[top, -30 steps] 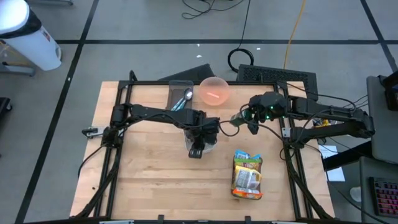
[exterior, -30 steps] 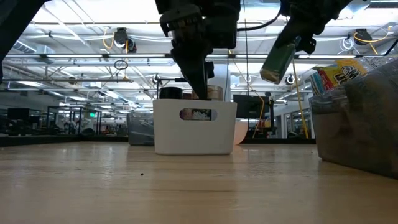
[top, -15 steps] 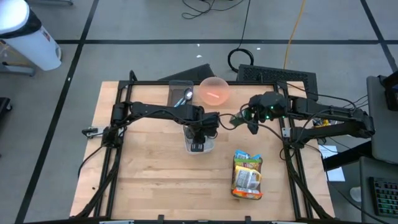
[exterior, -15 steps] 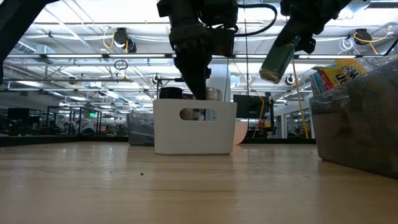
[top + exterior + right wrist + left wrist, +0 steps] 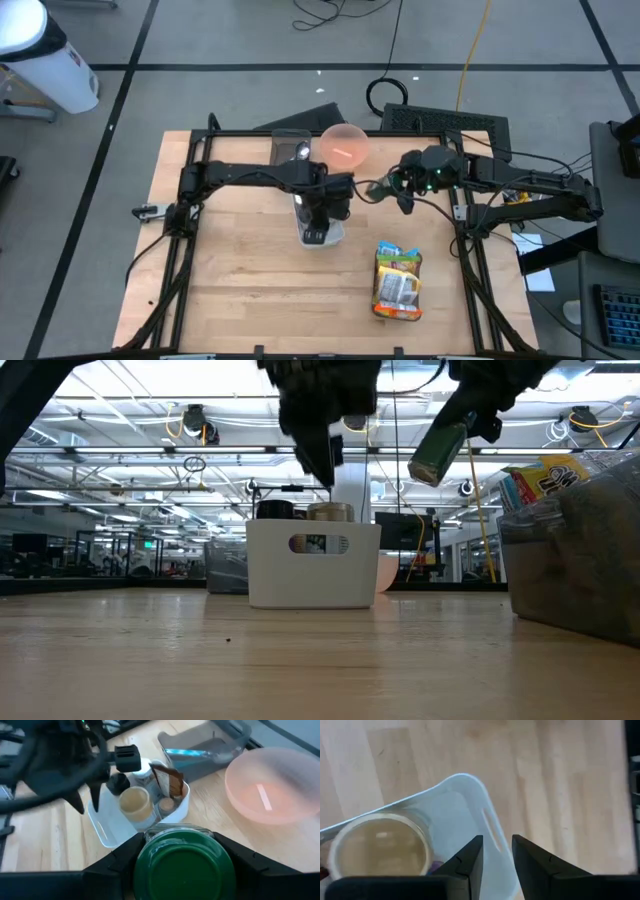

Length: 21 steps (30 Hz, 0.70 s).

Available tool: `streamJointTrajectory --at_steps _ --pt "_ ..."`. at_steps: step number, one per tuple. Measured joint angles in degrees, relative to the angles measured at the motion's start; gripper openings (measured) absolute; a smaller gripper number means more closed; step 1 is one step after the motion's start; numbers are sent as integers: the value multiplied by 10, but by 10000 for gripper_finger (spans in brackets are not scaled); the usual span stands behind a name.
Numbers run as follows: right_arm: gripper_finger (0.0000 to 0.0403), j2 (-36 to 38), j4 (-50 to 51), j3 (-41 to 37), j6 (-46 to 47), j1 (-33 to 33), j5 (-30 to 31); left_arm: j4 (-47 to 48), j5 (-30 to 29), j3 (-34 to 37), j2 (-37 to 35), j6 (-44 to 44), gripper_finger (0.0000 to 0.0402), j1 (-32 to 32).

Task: Pick & Place Food Item
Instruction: Put the green seasoning bottle into the white bin

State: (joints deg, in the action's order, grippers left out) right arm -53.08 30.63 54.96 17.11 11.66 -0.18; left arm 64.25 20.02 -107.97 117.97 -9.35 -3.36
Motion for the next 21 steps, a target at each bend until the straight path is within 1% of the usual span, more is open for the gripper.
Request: streamJointTrajectory --at_steps 4,7,10,12,14,16,20,21 --pt "191 0 -47 0 -7 0 -26 69 26 -74 0 -20 108 -3" --pt "191 -7 -88 1 -13 -2 -38 123 62 -151 0 -28 108 -12" --pt "191 -24 -108 1 -20 -2 -52 166 97 -232 -2 -35 108 -28" --pt "191 -43 -127 1 -23 -2 -77 189 118 -271 -9 -41 108 -43" --pt "191 -65 -146 3 -28 -4 -99 176 139 -258 -40 -37 108 -64" --pt "191 -92 -149 21 -45 -9 -106 175 151 -253 -67 -33 108 -88" --pt "191 -151 -132 88 -108 -20 -108 173 155 -252 -117 -14 108 -143" --pt "191 -167 -123 109 -124 -21 -118 167 162 -252 -126 -10 108 -156"
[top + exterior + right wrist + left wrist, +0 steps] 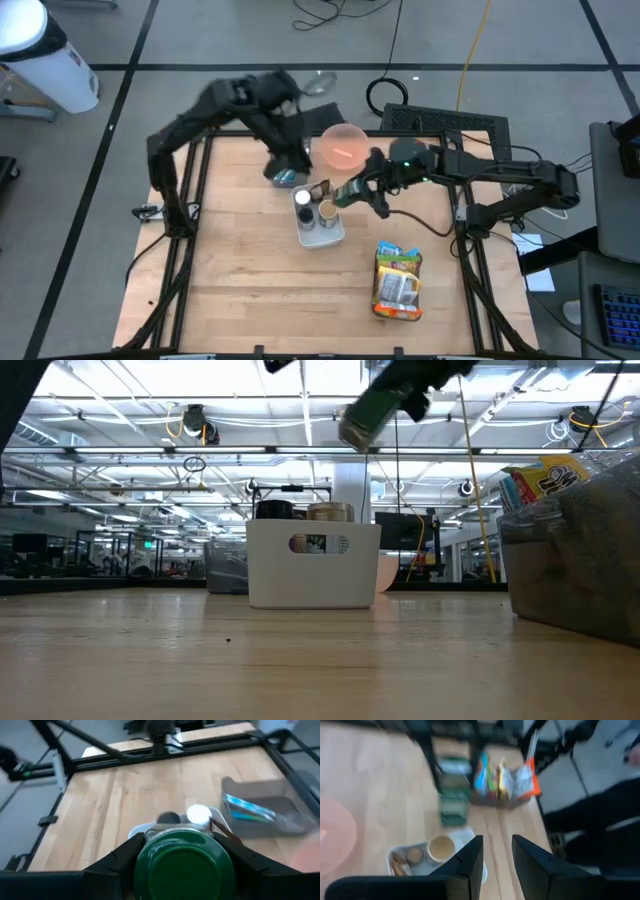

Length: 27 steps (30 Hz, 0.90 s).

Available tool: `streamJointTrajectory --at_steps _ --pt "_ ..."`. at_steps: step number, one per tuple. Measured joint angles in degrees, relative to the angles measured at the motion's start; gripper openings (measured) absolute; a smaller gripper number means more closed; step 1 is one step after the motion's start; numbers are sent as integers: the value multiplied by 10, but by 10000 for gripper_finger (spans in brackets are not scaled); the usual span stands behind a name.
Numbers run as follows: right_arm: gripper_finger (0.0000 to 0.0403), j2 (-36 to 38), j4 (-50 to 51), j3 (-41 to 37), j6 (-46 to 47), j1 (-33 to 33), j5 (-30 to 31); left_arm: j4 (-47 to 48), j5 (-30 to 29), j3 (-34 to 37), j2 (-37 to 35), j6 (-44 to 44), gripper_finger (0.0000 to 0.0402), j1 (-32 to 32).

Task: Pick & Place Food Item
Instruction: Put the green seasoning bottle into the white bin

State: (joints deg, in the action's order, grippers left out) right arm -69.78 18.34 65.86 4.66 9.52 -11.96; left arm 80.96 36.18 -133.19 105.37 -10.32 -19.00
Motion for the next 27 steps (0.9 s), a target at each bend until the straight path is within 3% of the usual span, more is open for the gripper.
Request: streamJointTrajectory --at_steps 6,13,21,27 --pt "191 -96 67 124 -87 0 -38 -27 59 0 -48 1 108 -64" --pt "191 -197 146 240 -174 -7 -63 -38 138 4 -54 -33 108 -94" --pt "191 -269 209 304 -241 -43 -63 -50 284 121 -66 -85 108 -133" --pt "191 -292 225 310 -248 -69 -63 -72 345 217 -81 -106 108 -149"
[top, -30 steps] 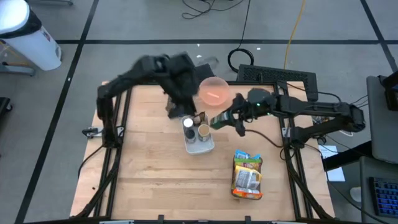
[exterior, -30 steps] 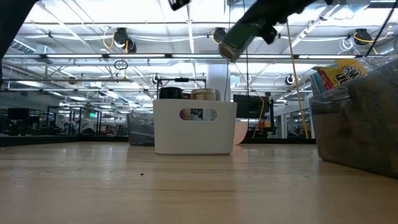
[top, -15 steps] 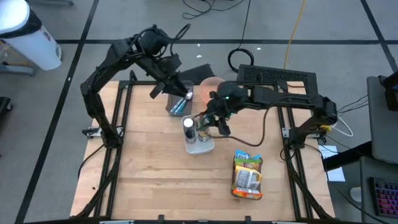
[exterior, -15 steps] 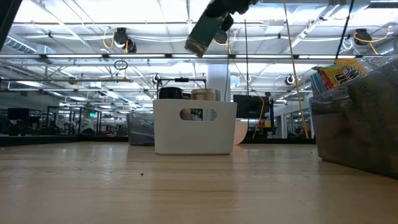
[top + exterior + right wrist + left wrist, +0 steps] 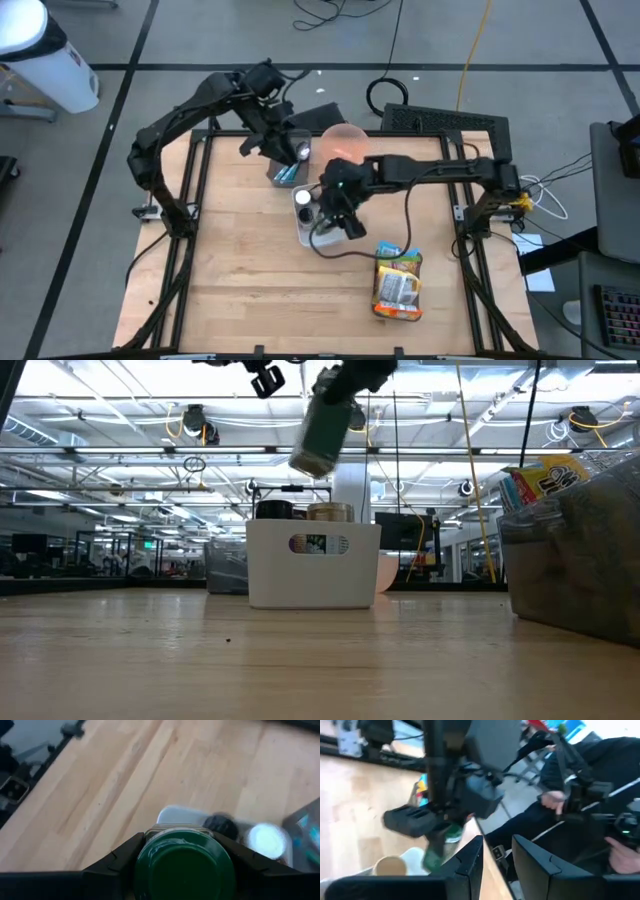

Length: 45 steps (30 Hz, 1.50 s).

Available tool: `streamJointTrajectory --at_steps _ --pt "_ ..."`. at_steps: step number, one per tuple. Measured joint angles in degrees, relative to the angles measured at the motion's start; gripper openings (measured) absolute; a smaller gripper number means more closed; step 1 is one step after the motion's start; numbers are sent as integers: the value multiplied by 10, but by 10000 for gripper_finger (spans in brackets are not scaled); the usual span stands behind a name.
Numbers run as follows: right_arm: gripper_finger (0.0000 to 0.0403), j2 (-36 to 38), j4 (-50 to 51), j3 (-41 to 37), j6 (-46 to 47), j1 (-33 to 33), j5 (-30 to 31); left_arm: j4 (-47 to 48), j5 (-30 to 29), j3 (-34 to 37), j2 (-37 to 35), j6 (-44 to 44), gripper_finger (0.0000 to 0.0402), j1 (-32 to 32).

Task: Pick & Place Food Item
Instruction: Put the green seasoning bottle into the white bin

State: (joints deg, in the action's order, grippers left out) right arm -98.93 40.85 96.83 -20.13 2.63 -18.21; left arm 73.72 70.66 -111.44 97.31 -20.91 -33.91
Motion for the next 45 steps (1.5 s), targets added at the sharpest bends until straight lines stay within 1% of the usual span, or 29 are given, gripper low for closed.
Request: streamJointTrajectory --at_steps 4,6,8,11,15,21,24,26,31,35,42,45 --pt "191 -17 1 0 3 -12 1 -51 43 40 -16 5 108 0" --pt "191 -25 15 0 2 -17 2 -78 50 52 -19 16 108 0" --pt "191 -35 5 -1 -2 -20 6 -102 55 56 -21 30 108 0" --pt "191 -48 14 0 -4 -21 32 -134 65 55 -25 53 108 0" --pt "191 -62 2 0 -5 -16 35 -187 64 55 -34 100 108 -1" --pt "191 -63 -16 -1 -11 -12 34 -264 60 54 -46 162 108 -1" --pt "191 -77 -28 -1 -12 -11 34 -294 54 54 -50 192 108 1" --pt "191 -89 -17 -1 -11 -11 34 -317 46 54 -52 206 108 4" --pt "191 -114 -13 -2 -9 -12 35 -340 40 54 -51 236 108 9" --pt "191 -126 -23 0 -12 -12 49 -342 33 54 -51 237 108 15" --pt "191 -139 -3 -1 -17 -12 47 -341 27 54 -51 241 108 19" --pt "191 -138 -12 -1 -19 -12 46 -341 27 54 -51 241 108 19"
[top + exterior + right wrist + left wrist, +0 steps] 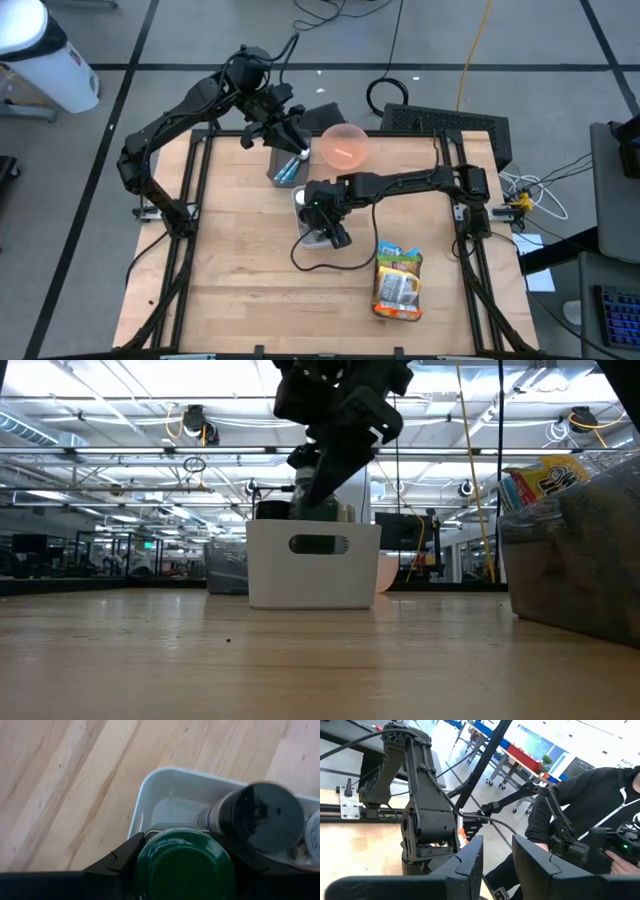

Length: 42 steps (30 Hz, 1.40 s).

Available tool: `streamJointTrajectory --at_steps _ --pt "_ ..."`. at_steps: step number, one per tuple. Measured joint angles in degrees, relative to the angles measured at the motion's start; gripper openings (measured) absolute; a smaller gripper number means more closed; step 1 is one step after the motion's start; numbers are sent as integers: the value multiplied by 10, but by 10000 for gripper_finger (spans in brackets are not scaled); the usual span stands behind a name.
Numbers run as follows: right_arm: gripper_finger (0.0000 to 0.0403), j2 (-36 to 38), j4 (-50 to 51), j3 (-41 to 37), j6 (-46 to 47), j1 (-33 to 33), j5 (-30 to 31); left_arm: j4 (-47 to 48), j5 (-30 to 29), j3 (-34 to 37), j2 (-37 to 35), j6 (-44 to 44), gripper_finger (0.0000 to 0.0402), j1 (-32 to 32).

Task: Pick & Place Food Item
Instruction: Put the green seasoning bottle into the white bin, then return to Home Position

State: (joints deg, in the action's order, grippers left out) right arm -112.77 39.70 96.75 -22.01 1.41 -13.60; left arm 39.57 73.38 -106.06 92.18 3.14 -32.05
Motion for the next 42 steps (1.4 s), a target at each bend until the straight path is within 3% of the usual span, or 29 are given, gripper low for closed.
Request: streamJointTrajectory --at_steps 14,20,30,42 --pt "191 0 3 0 -2 0 0 0 0 0 0 0 108 3" --pt "221 0 -7 0 -3 0 0 0 0 0 0 2 108 7" --pt "189 2 -15 0 -3 0 -2 1 0 0 0 10 108 8" --pt "202 94 -62 -1 60 0 -2 -7 -16 1 -19 49 108 -3"
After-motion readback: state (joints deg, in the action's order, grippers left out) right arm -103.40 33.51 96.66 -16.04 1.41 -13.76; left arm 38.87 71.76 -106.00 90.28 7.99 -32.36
